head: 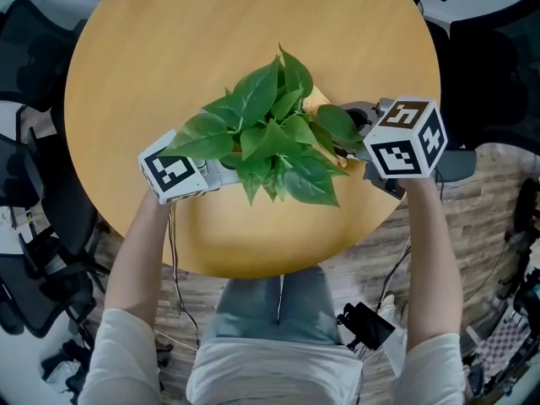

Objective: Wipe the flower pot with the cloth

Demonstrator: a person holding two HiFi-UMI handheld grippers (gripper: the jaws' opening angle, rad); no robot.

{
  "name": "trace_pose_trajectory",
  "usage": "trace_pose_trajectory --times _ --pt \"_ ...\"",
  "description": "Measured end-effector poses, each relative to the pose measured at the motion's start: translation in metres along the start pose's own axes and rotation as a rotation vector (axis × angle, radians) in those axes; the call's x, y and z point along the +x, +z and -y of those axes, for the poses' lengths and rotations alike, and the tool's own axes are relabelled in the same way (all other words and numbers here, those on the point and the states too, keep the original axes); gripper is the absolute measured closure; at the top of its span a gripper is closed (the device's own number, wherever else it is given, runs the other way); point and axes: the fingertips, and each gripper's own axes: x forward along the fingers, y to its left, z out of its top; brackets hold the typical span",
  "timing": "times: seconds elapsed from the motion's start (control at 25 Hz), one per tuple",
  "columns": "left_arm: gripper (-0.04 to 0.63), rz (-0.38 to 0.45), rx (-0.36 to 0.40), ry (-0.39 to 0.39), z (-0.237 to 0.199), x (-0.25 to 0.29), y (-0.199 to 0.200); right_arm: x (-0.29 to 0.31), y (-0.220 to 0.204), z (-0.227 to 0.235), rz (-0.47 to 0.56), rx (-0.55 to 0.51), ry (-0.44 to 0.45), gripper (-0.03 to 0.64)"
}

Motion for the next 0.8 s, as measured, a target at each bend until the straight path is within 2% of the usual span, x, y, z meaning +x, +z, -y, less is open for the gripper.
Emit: trace_pose_trajectory --times 0.32,0.8 --pt "0.127 0.001 -0.023 0.095 0.001 0.002 -0.002 -0.006 -0.018 -0.012 0.022 0.021 -0.009 0.545" --pt "0.128 0.050 -0.116 0.411 -0.008 0.006 0.001 0.002 -0.043 -0.028 0.042 0.066 -0.006 0.545"
